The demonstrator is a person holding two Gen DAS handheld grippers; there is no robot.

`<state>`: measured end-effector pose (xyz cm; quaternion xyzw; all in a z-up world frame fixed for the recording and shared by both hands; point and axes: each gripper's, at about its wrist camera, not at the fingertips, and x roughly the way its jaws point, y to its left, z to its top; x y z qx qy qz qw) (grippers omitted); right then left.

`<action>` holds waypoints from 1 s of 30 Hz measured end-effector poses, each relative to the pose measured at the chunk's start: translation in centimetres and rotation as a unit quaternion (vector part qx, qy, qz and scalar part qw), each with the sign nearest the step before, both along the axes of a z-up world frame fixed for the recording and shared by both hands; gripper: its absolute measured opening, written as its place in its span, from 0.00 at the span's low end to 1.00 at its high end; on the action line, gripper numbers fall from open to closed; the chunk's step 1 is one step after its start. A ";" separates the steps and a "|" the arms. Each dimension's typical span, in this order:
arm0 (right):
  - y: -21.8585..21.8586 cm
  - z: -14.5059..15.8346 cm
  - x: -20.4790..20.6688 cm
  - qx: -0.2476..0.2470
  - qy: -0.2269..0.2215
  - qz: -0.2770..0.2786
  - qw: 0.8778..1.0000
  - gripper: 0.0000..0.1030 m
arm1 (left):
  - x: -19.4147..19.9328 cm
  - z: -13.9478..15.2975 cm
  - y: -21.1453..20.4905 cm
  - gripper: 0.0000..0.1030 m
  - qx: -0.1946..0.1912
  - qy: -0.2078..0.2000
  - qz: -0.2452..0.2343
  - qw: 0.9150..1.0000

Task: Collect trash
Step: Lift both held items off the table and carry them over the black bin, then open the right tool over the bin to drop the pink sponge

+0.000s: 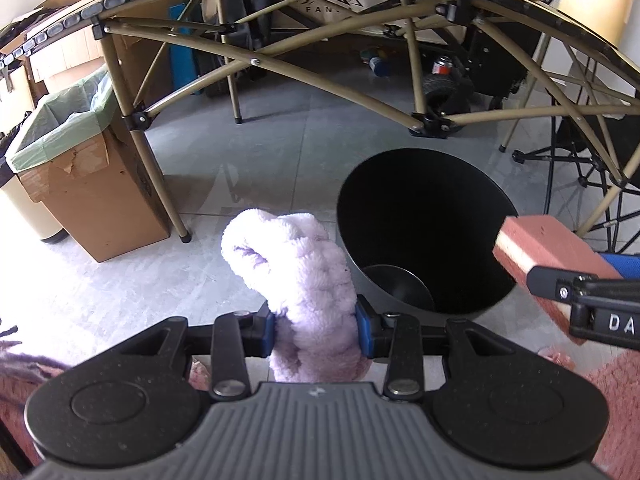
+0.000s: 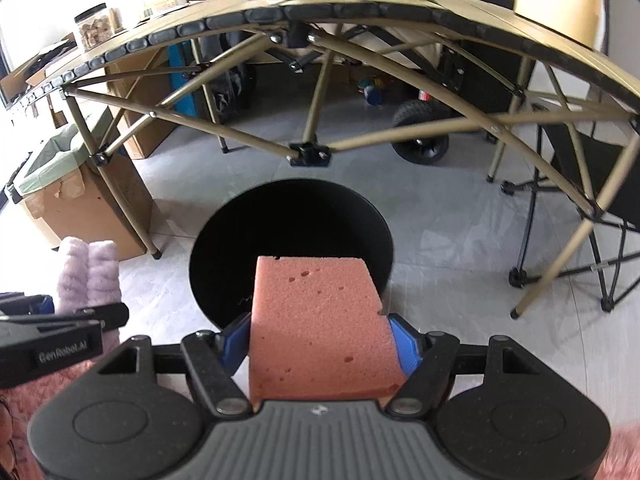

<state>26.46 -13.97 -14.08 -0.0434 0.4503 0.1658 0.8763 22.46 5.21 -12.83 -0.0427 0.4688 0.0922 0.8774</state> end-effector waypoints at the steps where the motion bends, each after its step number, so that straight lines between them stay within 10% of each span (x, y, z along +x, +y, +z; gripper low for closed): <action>1: 0.4 0.1 0.4 -0.001 -0.002 0.003 1.000 0.68 | 0.1 0.0 0.2 0.37 0.000 0.000 0.003 1.000; 30: 8.7 -4.5 10.0 -0.058 0.105 -0.004 0.993 0.69 | 5.1 -1.5 4.4 0.37 0.007 0.028 0.054 0.998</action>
